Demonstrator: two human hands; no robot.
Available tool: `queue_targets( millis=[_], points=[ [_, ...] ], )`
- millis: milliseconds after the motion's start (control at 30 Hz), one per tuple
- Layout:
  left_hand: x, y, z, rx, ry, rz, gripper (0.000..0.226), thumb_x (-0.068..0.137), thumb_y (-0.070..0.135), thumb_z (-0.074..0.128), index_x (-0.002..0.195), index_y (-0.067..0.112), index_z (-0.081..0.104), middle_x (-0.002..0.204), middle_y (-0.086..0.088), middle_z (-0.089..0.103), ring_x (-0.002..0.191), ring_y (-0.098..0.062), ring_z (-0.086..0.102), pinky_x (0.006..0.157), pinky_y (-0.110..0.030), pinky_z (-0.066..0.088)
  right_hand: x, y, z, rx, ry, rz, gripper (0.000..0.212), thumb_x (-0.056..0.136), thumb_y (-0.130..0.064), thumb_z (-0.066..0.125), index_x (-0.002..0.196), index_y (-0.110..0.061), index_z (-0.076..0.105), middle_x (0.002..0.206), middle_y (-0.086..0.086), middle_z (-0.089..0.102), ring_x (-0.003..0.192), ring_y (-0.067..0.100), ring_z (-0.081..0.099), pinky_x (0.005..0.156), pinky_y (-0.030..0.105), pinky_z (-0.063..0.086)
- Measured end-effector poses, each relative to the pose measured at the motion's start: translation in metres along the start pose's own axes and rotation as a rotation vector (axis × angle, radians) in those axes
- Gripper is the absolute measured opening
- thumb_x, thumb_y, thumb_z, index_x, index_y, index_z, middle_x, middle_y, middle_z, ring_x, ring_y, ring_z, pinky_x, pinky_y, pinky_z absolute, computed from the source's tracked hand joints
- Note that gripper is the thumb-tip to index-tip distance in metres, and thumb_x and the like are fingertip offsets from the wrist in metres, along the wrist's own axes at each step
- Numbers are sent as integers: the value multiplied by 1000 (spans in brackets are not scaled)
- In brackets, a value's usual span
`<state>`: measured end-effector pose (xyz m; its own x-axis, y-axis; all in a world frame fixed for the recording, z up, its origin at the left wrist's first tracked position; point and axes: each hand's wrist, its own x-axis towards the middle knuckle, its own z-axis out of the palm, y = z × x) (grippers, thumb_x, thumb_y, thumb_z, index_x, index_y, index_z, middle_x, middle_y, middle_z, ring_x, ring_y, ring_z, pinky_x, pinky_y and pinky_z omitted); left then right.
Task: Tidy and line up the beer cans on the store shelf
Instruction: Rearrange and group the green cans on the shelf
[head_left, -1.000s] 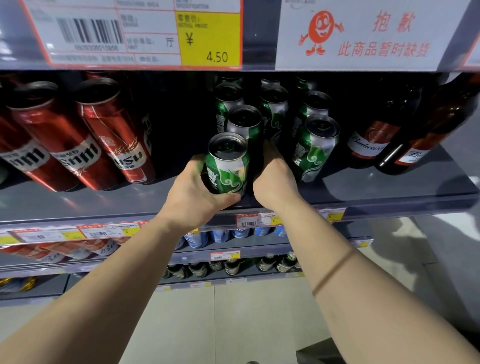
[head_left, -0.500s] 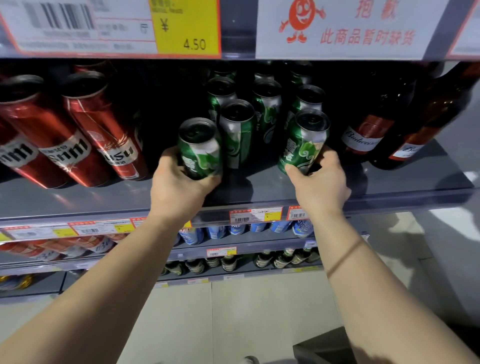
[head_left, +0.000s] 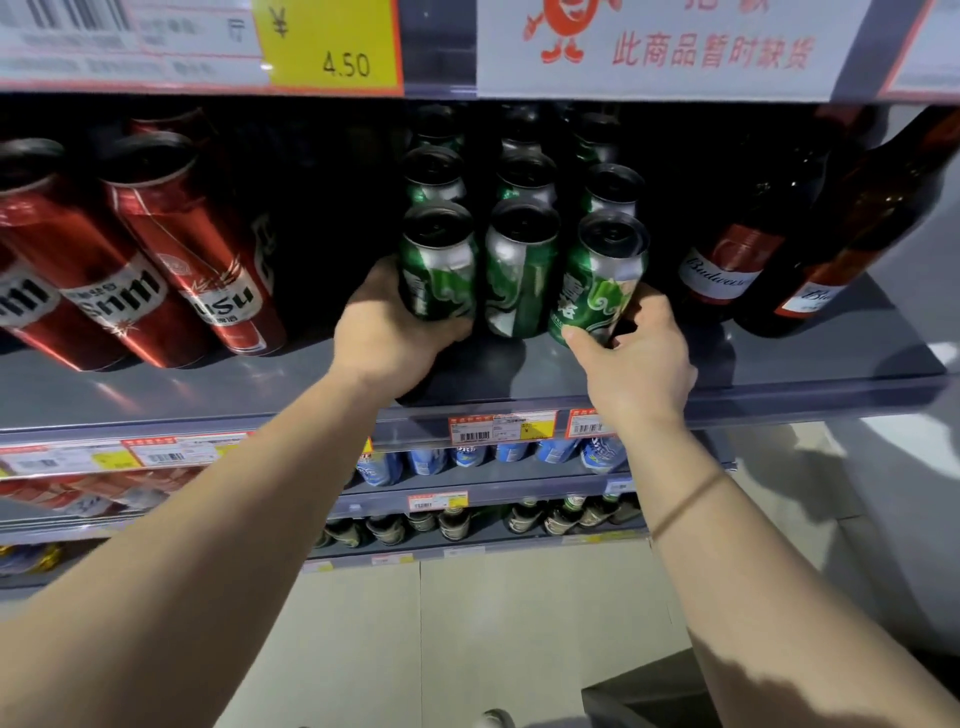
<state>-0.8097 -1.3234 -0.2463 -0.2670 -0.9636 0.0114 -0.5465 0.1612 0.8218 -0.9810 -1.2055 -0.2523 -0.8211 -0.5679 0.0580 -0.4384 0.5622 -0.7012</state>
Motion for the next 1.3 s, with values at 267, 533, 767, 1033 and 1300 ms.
queue_targets(
  millis=[267, 533, 767, 1033, 1300],
  points=[
    [-11, 12, 19, -139, 65, -48, 69, 69, 29, 86, 128, 19, 50, 111, 6, 66, 99, -13, 62, 80, -22, 44, 22, 10, -9, 84, -77, -35, 51, 72, -40, 79, 108, -16, 51, 102, 1, 63, 94, 25, 62, 79, 39, 52],
    [-3, 5, 18, -246, -22, -19, 77, 66, 19, 88, 130, 16, 46, 103, 13, 60, 97, -5, 60, 78, -11, 44, 52, 0, -24, 286, -463, 71, 54, 70, -15, 85, 117, -19, 58, 84, -17, 60, 74, -5, 54, 55, 10, 40],
    [22, -4, 9, -326, -218, 88, 99, 57, 2, 90, 140, 16, 37, 113, 19, 61, 96, 19, 57, 83, -6, 45, 59, 7, -19, 206, -490, 51, 51, 72, -18, 85, 116, -14, 59, 84, -19, 55, 74, -7, 48, 57, 12, 34],
    [17, -12, 9, -348, -214, 108, 85, 65, 7, 87, 137, 17, 43, 115, 13, 63, 103, 9, 59, 86, -10, 48, 53, 7, -9, 242, -417, 56, 65, 66, -24, 88, 122, -15, 57, 98, -12, 65, 91, 6, 61, 65, 16, 42],
    [-1, -11, 9, -217, -29, 49, 69, 68, 28, 87, 128, 17, 54, 108, 13, 64, 100, -3, 60, 78, -5, 43, 37, 2, 0, 98, -221, -3, 69, 64, -42, 85, 120, -19, 54, 111, -2, 67, 101, 22, 63, 88, 42, 53]
  ],
)
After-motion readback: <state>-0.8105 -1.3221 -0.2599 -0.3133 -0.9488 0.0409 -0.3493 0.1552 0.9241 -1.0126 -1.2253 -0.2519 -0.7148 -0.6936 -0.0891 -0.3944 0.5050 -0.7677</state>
